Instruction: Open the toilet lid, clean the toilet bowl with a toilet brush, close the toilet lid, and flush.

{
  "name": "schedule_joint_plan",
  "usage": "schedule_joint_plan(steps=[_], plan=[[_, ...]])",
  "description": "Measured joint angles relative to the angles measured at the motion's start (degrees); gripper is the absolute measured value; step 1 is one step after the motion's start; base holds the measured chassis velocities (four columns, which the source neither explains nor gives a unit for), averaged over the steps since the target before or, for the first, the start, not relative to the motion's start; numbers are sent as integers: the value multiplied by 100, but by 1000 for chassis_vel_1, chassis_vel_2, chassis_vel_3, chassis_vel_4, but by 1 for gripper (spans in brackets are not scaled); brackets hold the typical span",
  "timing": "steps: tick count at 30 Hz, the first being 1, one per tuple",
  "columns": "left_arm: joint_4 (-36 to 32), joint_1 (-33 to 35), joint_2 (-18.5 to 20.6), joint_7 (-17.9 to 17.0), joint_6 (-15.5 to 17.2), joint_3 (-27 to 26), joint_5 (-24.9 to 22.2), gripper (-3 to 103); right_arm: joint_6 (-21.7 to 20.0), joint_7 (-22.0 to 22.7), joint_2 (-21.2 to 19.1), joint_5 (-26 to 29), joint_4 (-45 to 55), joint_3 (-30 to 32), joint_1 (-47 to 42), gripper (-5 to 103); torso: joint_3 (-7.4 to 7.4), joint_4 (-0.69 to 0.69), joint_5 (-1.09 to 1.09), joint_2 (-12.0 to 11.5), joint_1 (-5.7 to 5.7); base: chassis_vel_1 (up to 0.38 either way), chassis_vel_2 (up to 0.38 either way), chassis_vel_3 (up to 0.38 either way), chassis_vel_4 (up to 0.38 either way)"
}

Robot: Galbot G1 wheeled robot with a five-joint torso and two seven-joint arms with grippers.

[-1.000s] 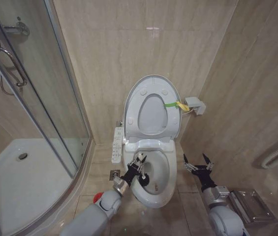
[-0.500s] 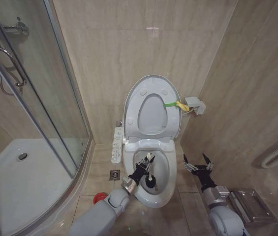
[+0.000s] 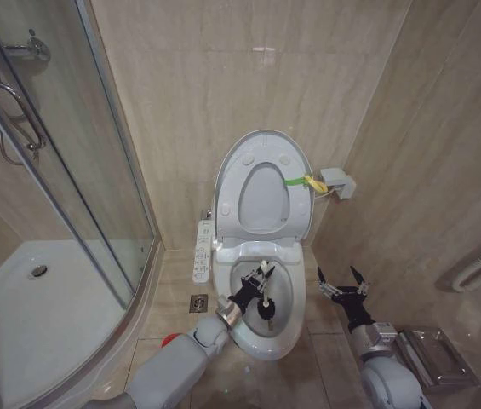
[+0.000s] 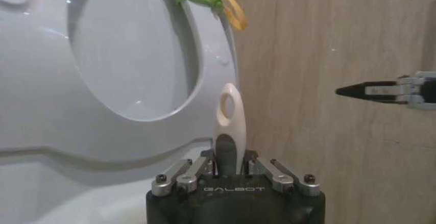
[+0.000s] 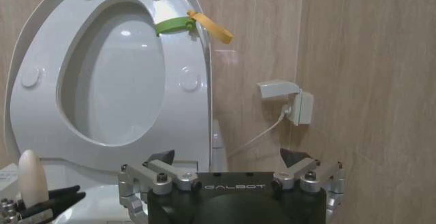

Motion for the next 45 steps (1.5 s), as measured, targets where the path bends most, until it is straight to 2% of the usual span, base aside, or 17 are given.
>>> schedule_joint_plan(steps=[14,22,32,37,41,45], plan=[[-154,207,-30,31,-18,165,-19,23,0,0,0,0,0,0,0,100,-1,0,0,0,0,0,0,0,0],[230,297,-148,226,-248,73,-30,23,0,0,0,0,0,0,0,100,-1,0,0,0,0,0,0,0,0],[547,202,-16,130,-159,-100,158,23,0,0,0,0,0,0,0,100,0,-1,0,0,0,0,0,0,0],[-105,305,238,-21,-33,-43,154,23,0,0,0,0,0,0,0,100,0,0,0,0,0,0,0,0,0],[-934,506,503,-203,156,152,145,23,0,0,0,0,0,0,0,100,0,0,0,0,0,0,0,0,0],[-1216,627,606,-253,234,254,158,23,0,0,0,0,0,0,0,100,0,0,0,0,0,0,0,0,0]])
